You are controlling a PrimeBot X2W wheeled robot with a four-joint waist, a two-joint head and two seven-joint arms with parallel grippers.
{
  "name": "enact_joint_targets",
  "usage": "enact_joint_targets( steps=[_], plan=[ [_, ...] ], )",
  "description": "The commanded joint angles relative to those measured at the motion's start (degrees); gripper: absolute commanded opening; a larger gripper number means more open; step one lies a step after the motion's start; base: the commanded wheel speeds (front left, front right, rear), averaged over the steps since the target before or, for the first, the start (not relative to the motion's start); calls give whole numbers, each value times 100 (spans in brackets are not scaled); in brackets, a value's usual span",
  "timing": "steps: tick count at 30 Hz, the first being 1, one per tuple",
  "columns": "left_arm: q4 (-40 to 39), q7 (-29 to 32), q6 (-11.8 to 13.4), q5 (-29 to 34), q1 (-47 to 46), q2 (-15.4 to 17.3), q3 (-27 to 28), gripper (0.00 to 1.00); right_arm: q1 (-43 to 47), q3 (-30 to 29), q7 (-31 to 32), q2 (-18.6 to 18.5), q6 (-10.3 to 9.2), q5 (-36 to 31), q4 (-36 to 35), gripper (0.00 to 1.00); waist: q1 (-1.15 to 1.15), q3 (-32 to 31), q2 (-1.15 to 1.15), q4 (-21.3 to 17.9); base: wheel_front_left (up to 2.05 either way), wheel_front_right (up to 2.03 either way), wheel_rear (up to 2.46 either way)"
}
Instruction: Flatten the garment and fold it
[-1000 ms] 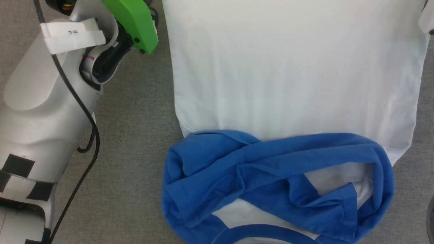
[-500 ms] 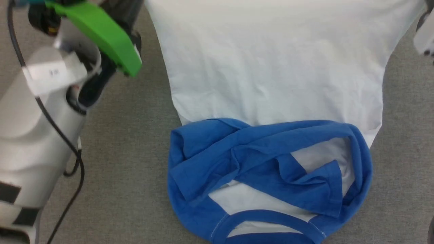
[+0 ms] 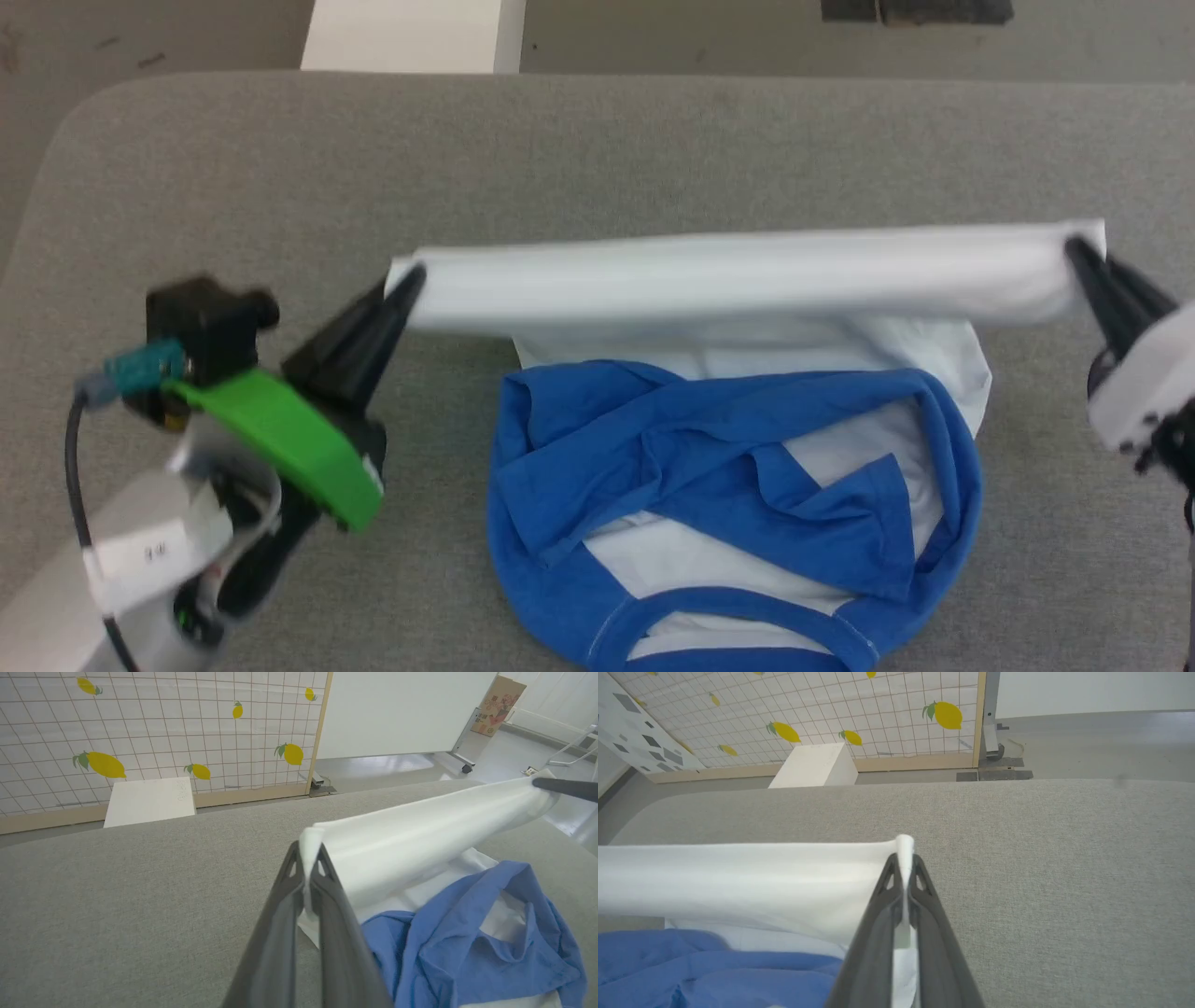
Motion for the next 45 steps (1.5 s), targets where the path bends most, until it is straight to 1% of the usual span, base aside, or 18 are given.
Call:
enact_joint_targets(
  steps=[1, 7, 12, 16, 19, 21, 22, 25, 29, 32, 36, 40, 41, 42, 43, 44, 45],
  plan=[
    [-169, -31, 167, -96, 304, 149, 67, 0, 274, -96, 64, 60, -10, 46, -208, 0, 0, -289, 0, 39, 0, 0, 0],
    [-820, -164, 723, -416, 1500, 403, 162, 0, 1400, -412, 323, 502, -10, 164, -1053, 0, 0, -518, 0, 34, 0, 0, 0],
    [-1078, -341, 992, -746, 2339, 514, 255, 0, 2382, -702, 450, 782, -10, 269, -1446, 0, 0, -589, 0, 4, 0, 0, 0],
    [-1103, -355, 1067, -938, 2839, 574, 191, 0, 3033, -782, 512, 904, -10, 399, -1417, 0, 0, -643, 0, -87, 0, 0, 0],
    [-1051, -338, 1045, -1018, 3022, 509, 71, 0, 3285, -717, 442, 933, -10, 400, -1267, 0, 0, -701, 0, -179, 0, 0, 0],
    [-959, -295, 977, -1040, 3046, 415, -56, 0, 3337, -621, 373, 940, -10, 332, -1126, 0, 0, -748, 0, -249, 0, 0, 0],
    [-706, -206, 861, -1056, 2978, 202, -263, 0, 3295, -431, 253, 944, -10, 166, -854, 0, 0, -819, 0, -341, 0, 0, 0],
    [-333, -77, 741, -1099, 2860, 2, -436, 0, 3201, -249, 179, 945, -10, -11, -580, 0, 0, -863, 0, -378, 0, 0, 0],
    [369, 181, 537, -1054, 2587, -200, -695, 0, 3033, -18, 115, 895, -10, -234, -186, 0, 0, -889, 0, -364, 0, 0, 0],
    [848, 285, 382, -1048, 2314, -417, -795, 0, 2869, 123, -22, 834, -10, -334, 115, 0, 0, -888, 0, -326, 0, 0, 0],
    [1387, 308, 211, -998, 1984, -700, -884, 0, 2621, 256, -191, 814, -10, -375, 494, 0, 0, -898, 0, -272, 0, 0, 0],
    [1800, 316, 72, -990, 1777, -911, -949, 0, 2419, 349, -309, 806, -10, -403, 808, 0, 0, -900, 0, -232, 0, 0, 0],
    [1874, 316, 53, -988, 1743, -946, -958, 0, 2378, 362, -334, 808, -10, -412, 866, 18, 0, -893, 0, -228, 0, 0, 0],
    [1951, 314, 37, -982, 1701, -985, -968, 15, 2327, 382, -364, 806, -10, -419, 930, 42, 0, -878, 0, -223, 0, 0, 0],
    [1992, 297, 23, -985, 1671, -1024, -965, 34, 2291, 414, -382, 798, -10, -418, 969, 60, 0, -865, 0, -219, 0, 0, 0],
    [2023, 256, -4, -1010, 1637, -1081, -943, 83, 2249, 471, -385, 797, -10, -390, 1008, 100, 0, -850, 0, -212, 0, 0, 0],
    [2023, 244, -23, -1038, 1625, -1109, -929, 96, 2226, 506, -385, 781, -10, -370, 1013, 100, 0, -834, 0, -208, 0, 0, 0]
  ],
)
